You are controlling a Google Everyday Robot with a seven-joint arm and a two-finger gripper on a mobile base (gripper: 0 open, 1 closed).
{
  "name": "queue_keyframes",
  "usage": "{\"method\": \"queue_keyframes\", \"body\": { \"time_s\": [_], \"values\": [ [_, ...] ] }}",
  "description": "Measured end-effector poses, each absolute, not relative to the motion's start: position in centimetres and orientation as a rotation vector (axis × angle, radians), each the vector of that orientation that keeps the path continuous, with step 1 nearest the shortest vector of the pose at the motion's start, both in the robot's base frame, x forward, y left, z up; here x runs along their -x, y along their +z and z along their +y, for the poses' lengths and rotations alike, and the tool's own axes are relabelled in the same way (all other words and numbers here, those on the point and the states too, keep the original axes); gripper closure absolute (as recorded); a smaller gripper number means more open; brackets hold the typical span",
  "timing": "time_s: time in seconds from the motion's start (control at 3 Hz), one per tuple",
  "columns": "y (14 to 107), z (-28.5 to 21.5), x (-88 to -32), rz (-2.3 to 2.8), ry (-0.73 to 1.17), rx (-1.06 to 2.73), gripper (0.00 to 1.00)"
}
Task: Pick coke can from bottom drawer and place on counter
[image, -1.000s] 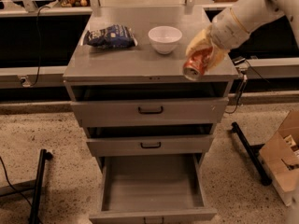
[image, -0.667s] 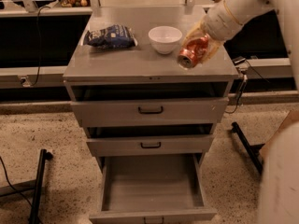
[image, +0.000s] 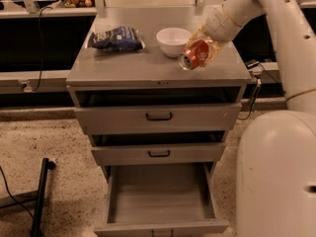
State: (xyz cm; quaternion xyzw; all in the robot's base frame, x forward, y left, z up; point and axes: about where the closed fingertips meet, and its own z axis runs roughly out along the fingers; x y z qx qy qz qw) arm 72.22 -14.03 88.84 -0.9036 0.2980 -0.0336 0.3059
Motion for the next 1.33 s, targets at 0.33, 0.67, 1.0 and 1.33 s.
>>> {"method": "queue_keyframes", "body": {
  "time_s": [0.33, 0.67, 1.0, 1.33],
  "values": [
    [87.6, -14.6, -73.2, 0.87, -0.061, 2.374, 1.0],
    [86.8, -15.3, -74.0, 0.932, -0.068, 2.367, 0.81],
    [86.8, -14.9, -74.7, 0.928, -0.088, 2.35, 0.59],
    [86.6, -14.6, -75.3, 0.928, -0.102, 2.337, 0.36]
  ]
}}
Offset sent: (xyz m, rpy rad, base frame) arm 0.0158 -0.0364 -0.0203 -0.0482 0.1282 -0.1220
